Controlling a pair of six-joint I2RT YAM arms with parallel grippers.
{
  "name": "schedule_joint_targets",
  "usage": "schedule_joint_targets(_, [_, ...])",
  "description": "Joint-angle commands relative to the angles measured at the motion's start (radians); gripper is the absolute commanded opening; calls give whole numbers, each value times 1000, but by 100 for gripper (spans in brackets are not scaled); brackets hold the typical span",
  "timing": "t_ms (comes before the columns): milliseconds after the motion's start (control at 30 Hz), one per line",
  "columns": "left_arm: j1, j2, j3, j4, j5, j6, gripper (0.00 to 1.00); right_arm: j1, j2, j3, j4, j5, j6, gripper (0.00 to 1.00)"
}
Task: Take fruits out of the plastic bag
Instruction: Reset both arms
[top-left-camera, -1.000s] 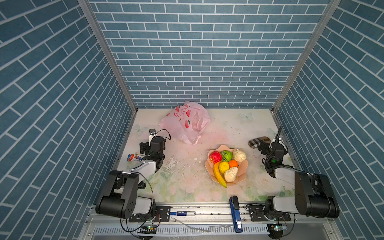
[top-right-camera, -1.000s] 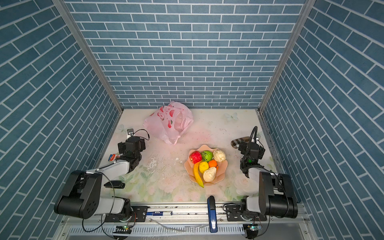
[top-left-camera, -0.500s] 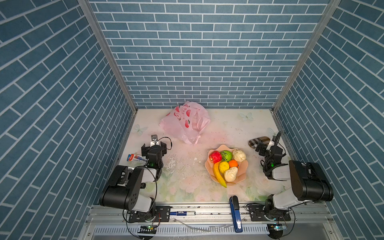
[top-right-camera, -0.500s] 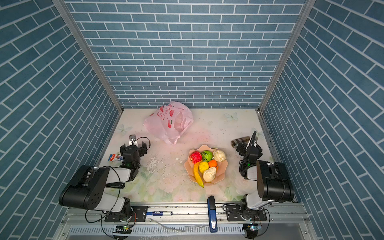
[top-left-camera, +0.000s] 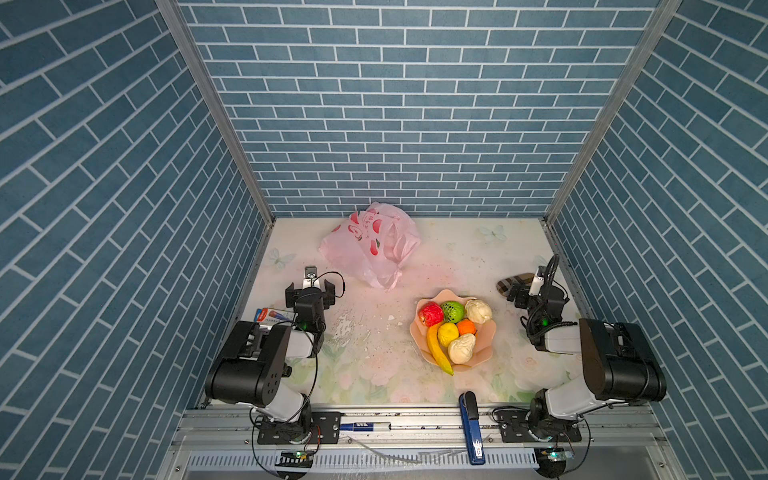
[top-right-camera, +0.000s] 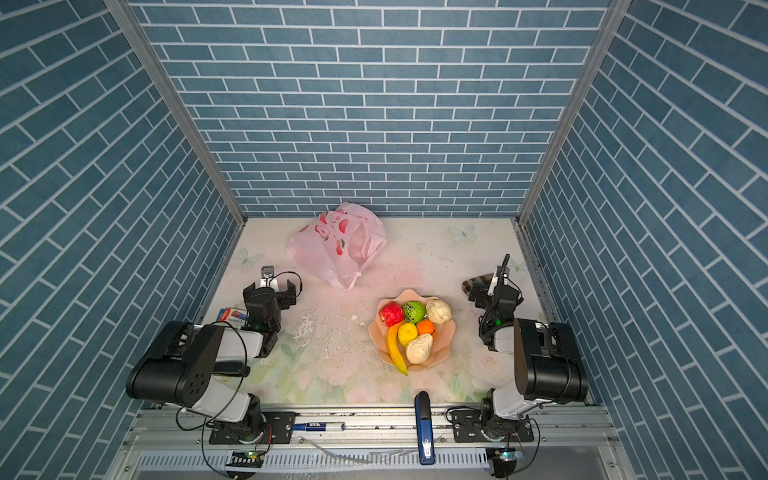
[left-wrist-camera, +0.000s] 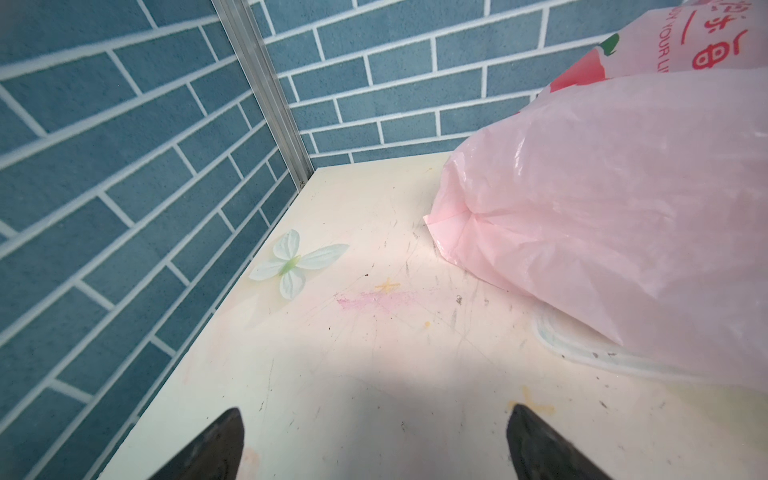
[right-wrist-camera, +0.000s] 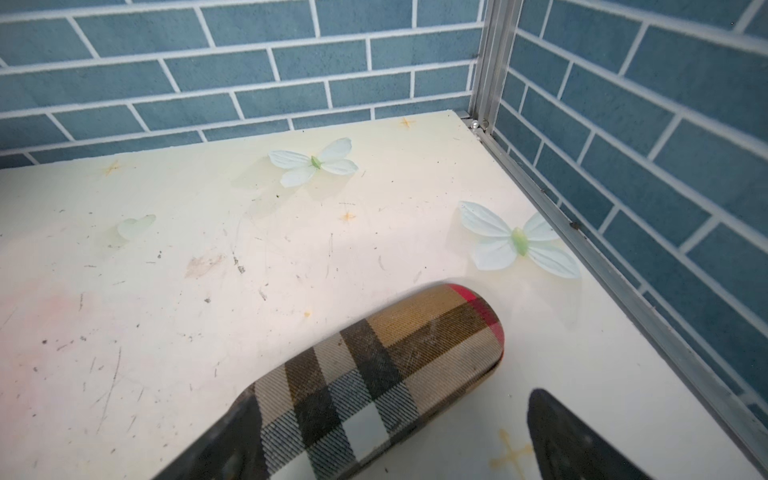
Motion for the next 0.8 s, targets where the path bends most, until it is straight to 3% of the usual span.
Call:
schedule_joint_targets(0, [10, 0, 17, -30, 11, -12, 99, -3, 7, 28, -18, -14, -36, 99])
schedule_joint_targets(767, [12, 1, 16, -22, 11, -12, 99, 2, 14, 42, -38, -24, -43, 99])
